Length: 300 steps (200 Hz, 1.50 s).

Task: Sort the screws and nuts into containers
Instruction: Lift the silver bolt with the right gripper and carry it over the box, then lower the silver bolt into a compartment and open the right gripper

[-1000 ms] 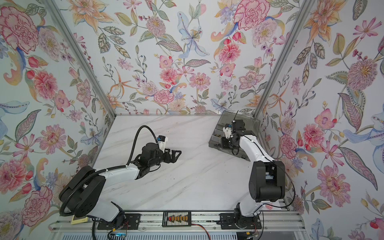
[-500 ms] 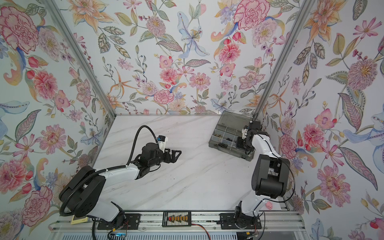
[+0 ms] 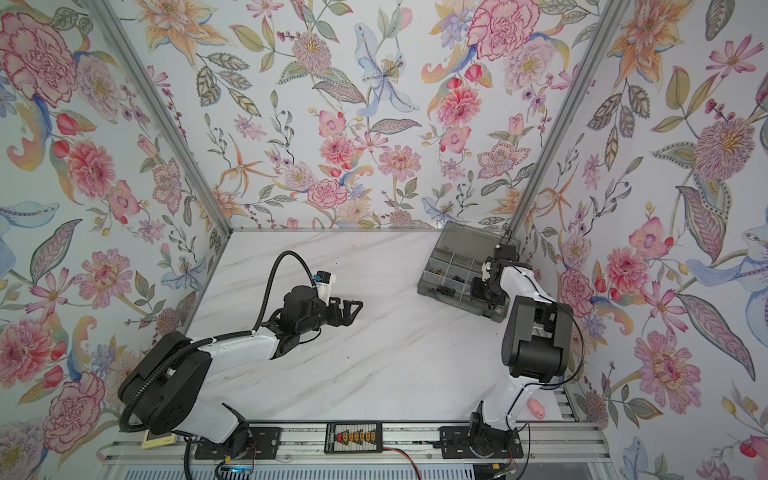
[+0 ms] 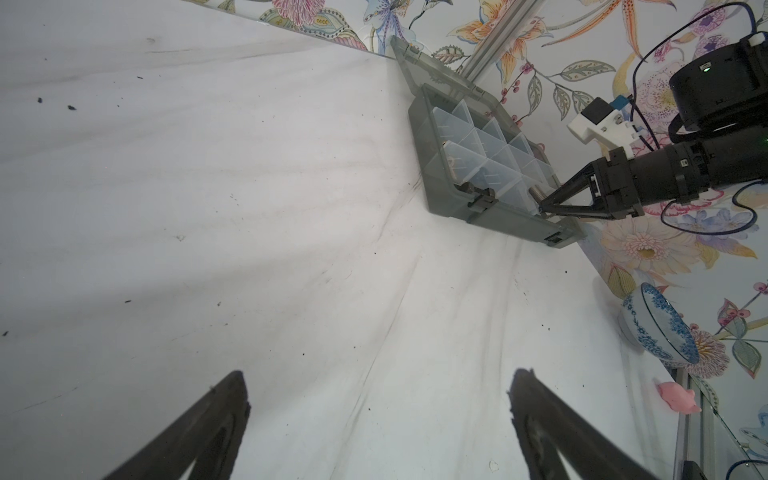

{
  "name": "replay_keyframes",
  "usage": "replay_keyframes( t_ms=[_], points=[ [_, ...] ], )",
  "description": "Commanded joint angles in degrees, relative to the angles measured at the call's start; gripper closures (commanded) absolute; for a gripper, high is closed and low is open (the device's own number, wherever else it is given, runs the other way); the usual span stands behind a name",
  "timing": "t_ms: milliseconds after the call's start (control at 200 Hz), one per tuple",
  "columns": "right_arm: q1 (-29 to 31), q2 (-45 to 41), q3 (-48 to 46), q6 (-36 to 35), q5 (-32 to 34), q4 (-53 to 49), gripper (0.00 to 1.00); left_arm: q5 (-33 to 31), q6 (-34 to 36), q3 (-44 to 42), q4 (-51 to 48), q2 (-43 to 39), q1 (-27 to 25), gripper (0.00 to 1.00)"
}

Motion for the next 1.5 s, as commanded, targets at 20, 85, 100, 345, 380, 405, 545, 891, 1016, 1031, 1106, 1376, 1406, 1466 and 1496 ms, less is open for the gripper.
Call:
replay_keyframes(
  t_ms=[20,85,100,345,380,405,545,891,1016,1031,1106,1376,1406,1466,1496],
  points=[
    [0.3,1.5,1.8,0.8,1.1,0.8,0.96,0.6,-0.2,-0.6,0.6,0.5,-0.4,0.01],
    [0.4,1.7,1.8,0.8,1.2,0.8,0.89,0.5,-0.2,-0.7,0.7,0.4,-0.5,0.01],
    [0.4,1.8,1.8,0.8,1.1,0.8,0.88,0.5,-0.2,-0.6,0.6,0.4,-0.5,0.01],
    [0.6,1.3,1.9,0.8,0.6,0.8,0.80,0.6,-0.2,-0.4,0.4,0.4,-0.5,0.01],
    [0.6,1.1,1.9,0.7,0.5,0.8,0.79,0.4,-0.2,-0.4,0.4,0.4,-0.5,0.01],
    [0.6,1.1,2.0,0.7,0.6,0.8,0.77,0.5,-0.2,-0.4,0.3,0.4,-0.5,0.00],
    [0.5,0.7,1.9,0.8,1.2,0.8,0.62,0.4,-0.2,-0.3,0.1,0.3,-0.5,0.01],
    [0.6,-3.7,1.2,0.2,-0.2,0.8,0.54,-0.4,0.4,-0.5,-0.8,-1.1,-0.5,0.01],
    [1.1,-7.3,0.5,-1.8,-2.5,1.5,0.52,-2.9,2.3,-0.3,-2.8,-3.7,-0.4,0.00],
    [1.2,-7.8,0.2,-2.1,-2.8,1.7,0.52,-3.2,2.6,-0.3,-3.1,-4.3,-0.4,0.01],
    [2.2,-10.3,-1.2,-3.3,-3.6,3.6,0.50,-5.7,4.2,-0.1,-4.4,-6.5,-0.3,0.01],
    [7.5,-17.1,-6.9,-6.5,-1.7,12.4,0.46,-13.1,8.3,0.8,-12.1,-14.6,2.4,0.01],
    [8.2,-17.9,-8.2,-6.6,-1.4,13.9,0.46,-13.9,8.5,0.6,-12.7,-15.5,2.8,0.01],
    [9.5,-19.8,-10.6,-7.1,-1.4,17.4,0.46,-16.1,9.4,0.2,-13.7,-17.4,3.8,0.01],
    [10.1,-20.8,-12.1,-7.1,-1.2,19.5,0.45,-17.4,9.7,0.0,-14.1,-18.3,4.2,0.01]
  ],
)
